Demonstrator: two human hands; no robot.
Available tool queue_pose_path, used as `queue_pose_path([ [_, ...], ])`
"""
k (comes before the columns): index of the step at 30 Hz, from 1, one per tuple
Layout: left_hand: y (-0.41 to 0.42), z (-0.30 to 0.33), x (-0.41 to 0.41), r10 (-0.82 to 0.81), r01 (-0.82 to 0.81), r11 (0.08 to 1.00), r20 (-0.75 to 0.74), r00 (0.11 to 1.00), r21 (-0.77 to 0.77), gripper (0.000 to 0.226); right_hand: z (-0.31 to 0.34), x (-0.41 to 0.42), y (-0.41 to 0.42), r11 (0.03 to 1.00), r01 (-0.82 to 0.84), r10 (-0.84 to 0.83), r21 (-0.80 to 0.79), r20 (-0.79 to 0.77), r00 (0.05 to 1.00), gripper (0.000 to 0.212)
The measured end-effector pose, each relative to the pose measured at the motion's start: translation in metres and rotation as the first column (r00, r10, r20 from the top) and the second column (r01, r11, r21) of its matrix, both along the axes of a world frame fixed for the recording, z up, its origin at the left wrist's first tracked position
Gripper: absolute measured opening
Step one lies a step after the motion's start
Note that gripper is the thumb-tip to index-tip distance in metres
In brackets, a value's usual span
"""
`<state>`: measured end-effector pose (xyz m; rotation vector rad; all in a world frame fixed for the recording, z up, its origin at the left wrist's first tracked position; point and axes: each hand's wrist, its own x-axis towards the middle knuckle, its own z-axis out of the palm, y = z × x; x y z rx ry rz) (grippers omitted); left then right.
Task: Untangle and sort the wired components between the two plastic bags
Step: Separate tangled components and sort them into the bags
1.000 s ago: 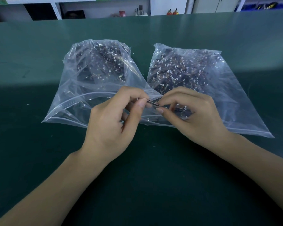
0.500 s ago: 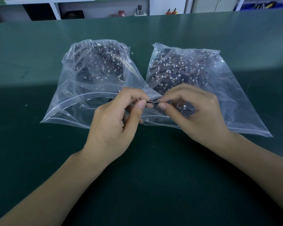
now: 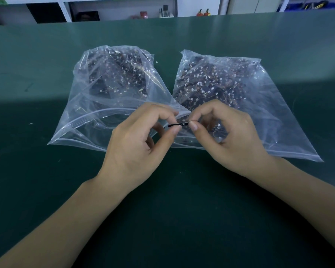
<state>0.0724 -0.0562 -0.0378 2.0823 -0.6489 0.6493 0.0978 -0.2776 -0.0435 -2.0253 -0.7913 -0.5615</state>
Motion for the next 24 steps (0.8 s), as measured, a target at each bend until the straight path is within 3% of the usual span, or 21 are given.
queue_pose_path([
  [24, 0.0010, 0.0001, -0.0001, -0.008, 0.006, 0.999, 0.039, 0.999, 0.049, 0.007, -0.0008, 0.0007, 0.0002, 0.998, -0.041, 0.039, -0.040, -0.044, 0.998, 0.012],
])
